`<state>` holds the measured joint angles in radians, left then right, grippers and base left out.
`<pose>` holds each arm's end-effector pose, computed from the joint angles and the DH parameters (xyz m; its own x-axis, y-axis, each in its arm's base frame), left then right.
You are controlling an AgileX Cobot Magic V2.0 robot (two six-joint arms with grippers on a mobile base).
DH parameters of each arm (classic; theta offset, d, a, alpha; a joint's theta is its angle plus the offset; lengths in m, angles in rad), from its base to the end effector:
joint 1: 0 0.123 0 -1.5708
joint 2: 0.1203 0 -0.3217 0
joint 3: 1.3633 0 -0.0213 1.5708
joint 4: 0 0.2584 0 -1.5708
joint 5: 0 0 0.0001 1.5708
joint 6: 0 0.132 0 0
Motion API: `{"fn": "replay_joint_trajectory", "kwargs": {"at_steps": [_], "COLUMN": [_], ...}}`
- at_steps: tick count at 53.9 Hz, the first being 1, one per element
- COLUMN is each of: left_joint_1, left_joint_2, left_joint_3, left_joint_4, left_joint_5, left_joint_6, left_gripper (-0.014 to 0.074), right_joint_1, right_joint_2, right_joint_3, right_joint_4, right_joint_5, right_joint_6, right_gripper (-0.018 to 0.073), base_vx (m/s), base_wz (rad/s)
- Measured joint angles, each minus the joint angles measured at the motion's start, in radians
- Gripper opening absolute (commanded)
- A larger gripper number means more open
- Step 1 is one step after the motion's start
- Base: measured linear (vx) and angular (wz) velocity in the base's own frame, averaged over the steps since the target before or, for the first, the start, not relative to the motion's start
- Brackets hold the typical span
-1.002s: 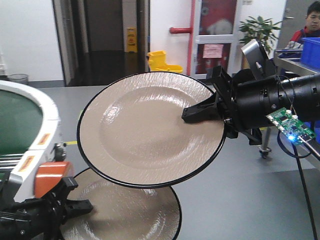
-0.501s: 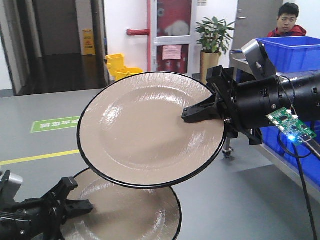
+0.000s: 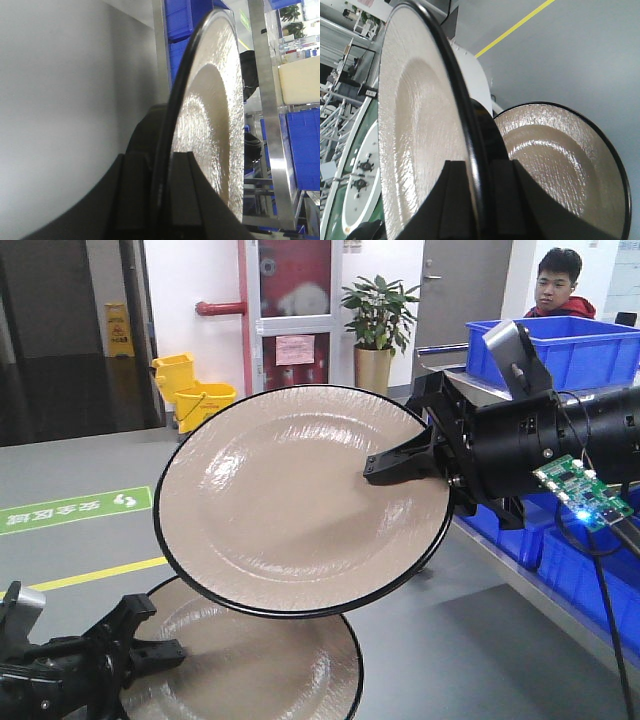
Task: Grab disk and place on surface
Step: 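Hold both plates while the base drives to the steel table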
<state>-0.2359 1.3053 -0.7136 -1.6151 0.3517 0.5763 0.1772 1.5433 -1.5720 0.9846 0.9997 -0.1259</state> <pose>0.2805 -0.1142 0.2769 -0.6748 -0.6714 -0.3064 -0.1338 0.5196 -0.8439 0.3399 0.1549 0.4415 -0.8369 0.2334 -0.4951 -0.2998 0.5613 0.7714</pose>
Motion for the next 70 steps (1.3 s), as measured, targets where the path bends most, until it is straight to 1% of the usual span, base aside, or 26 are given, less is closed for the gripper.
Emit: {"fn": "replay_joint_trajectory", "kwargs": {"at_steps": [38,70], "left_joint_1": [0.0,0.0], "left_joint_2": [0.0,0.0], "left_joint_3": [0.0,0.0], "left_joint_4": [0.0,0.0], "left_joint_5": [-0.007,-0.007], "left_joint_6": [0.0,0.0], "left_gripper": [0.0001,0.0001], "right_joint_1": [0.0,0.0], "right_joint_2": [0.0,0.0], "right_joint_3": [0.0,0.0], "right_joint_4": [0.004,0.006], "right_joint_5": [0.0,-0.001], "right_joint_6": [0.0,0.0], "right_gripper": [-0.0008,-0.0008], "base_vx": [0.42,0.42], "base_wz": [-0.14,-0.46]}}
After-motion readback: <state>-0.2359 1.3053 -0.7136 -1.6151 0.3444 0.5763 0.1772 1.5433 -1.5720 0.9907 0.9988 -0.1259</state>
